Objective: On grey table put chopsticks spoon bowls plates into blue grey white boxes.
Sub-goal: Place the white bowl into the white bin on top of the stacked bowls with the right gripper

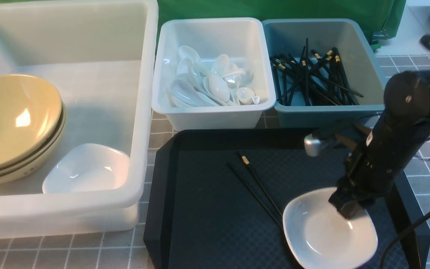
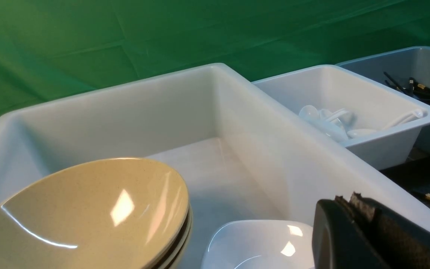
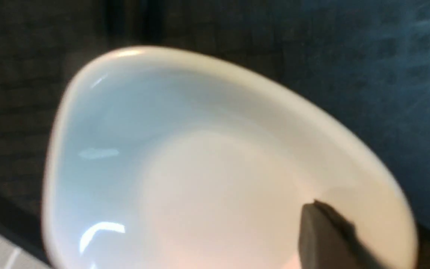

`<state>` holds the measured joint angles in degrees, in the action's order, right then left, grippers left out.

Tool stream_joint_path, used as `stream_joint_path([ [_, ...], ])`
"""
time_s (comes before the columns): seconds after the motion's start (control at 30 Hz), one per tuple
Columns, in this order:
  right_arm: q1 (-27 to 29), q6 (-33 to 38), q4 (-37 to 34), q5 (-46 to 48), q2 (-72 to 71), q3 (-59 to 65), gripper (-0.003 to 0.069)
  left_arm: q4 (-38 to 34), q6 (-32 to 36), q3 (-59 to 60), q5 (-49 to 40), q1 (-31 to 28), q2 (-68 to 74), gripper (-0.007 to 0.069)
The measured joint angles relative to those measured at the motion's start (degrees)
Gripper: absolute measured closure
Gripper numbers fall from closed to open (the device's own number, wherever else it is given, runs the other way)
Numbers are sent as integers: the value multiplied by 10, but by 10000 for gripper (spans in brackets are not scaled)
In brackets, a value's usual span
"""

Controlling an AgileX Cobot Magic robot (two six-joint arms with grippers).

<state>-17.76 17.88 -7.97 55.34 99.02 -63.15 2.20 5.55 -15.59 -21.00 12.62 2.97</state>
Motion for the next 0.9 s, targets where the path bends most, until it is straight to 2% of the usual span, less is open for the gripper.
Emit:
stream_joint_path([
  [0.07,0,0,3,17,-29,-34,585,6,0,0,0,0,0,633],
  [0.1,0,-1,8,26,-46,-63,595,9,0,0,0,0,0,633],
  [0.27,-24,0,-19,42,-75,-181,597,13,0,0,0,0,0,633],
  [0.37,-72,20,-70,19,-71,-258,597,14,0,0,0,0,0,633],
  [0.4,-92,30,-87,6,-66,-279,597,14,0,0,0,0,0,633],
  [0.43,-141,51,-121,-36,-45,-318,597,14,0,0,0,0,0,633],
  [0.57,-213,89,-147,-123,7,-356,597,14,0,0,0,0,0,633],
  [0.6,-250,112,-153,-191,46,-371,597,14,0,0,1,0,0,633],
  [0.67,-282,136,-152,-254,98,-382,595,14,0,0,1,0,0,633],
  [0.8,-304,154,-137,-289,180,-404,554,14,0,0,0,0,0,633],
  [0.9,-304,158,-124,-268,214,-415,435,14,0,0,0,0,0,633],
])
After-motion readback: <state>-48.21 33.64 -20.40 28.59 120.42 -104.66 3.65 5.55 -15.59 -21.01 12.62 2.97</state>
